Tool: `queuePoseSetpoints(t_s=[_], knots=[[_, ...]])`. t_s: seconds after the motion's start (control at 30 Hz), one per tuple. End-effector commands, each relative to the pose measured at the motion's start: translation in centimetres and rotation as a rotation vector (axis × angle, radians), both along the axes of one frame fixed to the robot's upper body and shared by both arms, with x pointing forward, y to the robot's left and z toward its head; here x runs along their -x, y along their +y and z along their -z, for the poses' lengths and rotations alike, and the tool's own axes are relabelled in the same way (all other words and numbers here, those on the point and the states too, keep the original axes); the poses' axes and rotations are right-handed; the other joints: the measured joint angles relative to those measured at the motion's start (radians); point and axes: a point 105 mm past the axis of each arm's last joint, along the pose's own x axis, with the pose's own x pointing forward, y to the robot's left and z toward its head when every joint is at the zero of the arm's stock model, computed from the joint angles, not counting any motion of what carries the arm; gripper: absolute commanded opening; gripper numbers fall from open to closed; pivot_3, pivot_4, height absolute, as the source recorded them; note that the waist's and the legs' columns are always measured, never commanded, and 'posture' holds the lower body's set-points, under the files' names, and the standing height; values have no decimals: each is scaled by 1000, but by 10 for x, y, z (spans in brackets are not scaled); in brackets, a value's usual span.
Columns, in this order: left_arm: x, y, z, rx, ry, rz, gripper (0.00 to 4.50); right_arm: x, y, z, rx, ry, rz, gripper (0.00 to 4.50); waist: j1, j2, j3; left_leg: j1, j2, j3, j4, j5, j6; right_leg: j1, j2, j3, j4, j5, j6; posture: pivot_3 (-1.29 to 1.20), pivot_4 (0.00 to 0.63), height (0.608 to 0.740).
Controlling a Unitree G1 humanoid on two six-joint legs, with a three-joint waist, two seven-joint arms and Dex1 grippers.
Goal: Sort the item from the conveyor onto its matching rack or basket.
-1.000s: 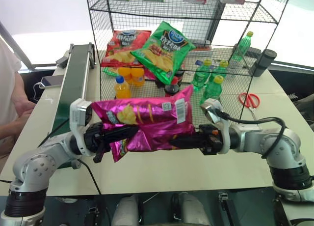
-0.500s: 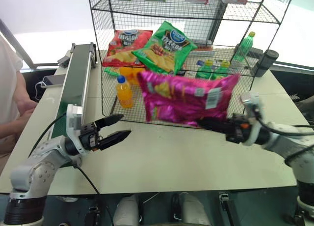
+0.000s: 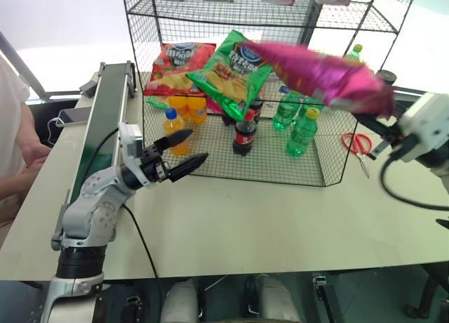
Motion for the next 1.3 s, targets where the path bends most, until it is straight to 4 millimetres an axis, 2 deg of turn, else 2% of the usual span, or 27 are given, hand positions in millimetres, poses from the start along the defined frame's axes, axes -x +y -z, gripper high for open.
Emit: queuePoseSetpoints(t_s=[0.03, 0.13, 0.27, 0.3, 0.43, 0.63, 0.93, 1.2, 1.27, 1.3], knots=[[6, -6, -14, -15, -77, 21, 4500, -7, -5, -13, 112, -166, 74, 166, -1, 0, 0, 0, 0, 0, 0, 1, -2, 0, 0, 0, 0, 0, 0, 0, 150, 740], [12, -8, -16, -3, -73, 27, 4500, -15, -6, -22, 188, -302, 121, 166, -2, 0, 0, 1, 0, 0, 0, 2, -3, 0, 0, 0, 1, 0, 0, 0, 150, 740], [19, -12, -18, 1, -87, 14, 4500, -23, -5, -16, 238, -319, 124, 166, -2, 0, 0, 1, 1, 0, 0, 2, -3, 0, 0, 0, 1, 0, 0, 0, 150, 740], [20, -14, -19, 5, -99, -6, 4500, -31, -9, -14, 261, -319, 170, 166, -2, 0, 0, 1, 1, 0, 0, 2, -3, 1, 0, 0, 0, 0, 0, 0, 150, 740], [19, -17, -29, 37, -149, -91, 4500, -54, -22, -24, 226, -349, 292, 166, -1, 1, 1, 1, 0, 0, 1, 2, -3, 1, -1, 1, 0, 0, 0, 0, 150, 740], [23, -16, -28, 44, -147, -139, 4500, -73, -39, -27, 168, -363, 427, 166, -2, 1, 1, 1, 1, 0, 0, 2, -4, 1, 0, 1, 0, 0, 0, 0, 150, 740], [23, -23, -31, 39, -168, -152, 4500, -90, -39, -20, 109, -306, 468, 166, -5, 1, 1, 1, 1, 0, 0, 2, -4, 1, 0, 1, 1, 0, 0, 0, 150, 740], [23, -27, -32, 47, -165, -149, 4500, -97, -41, -17, 87, -283, 484, 166, -6, 1, 1, 1, 1, 0, 0, 2, -4, 1, 0, 1, 1, 0, 0, 0, 150, 740], [22, -28, -31, 51, -163, -149, 4500, -97, -42, -15, 82, -273, 480, 1190, -7, 1, 1, 1, 1, 0, 0, 2, -4, 1, 0, 1, 1, 0, 0, 0, 150, 740], [22, -28, -30, 51, -162, -148, 4500, -98, -41, -14, 78, -265, 477, 1521, -7, 1, 1, 1, 1, 0, 0, 2, -4, 1, 0, 1, 1, 0, 0, 0, 150, 740]])
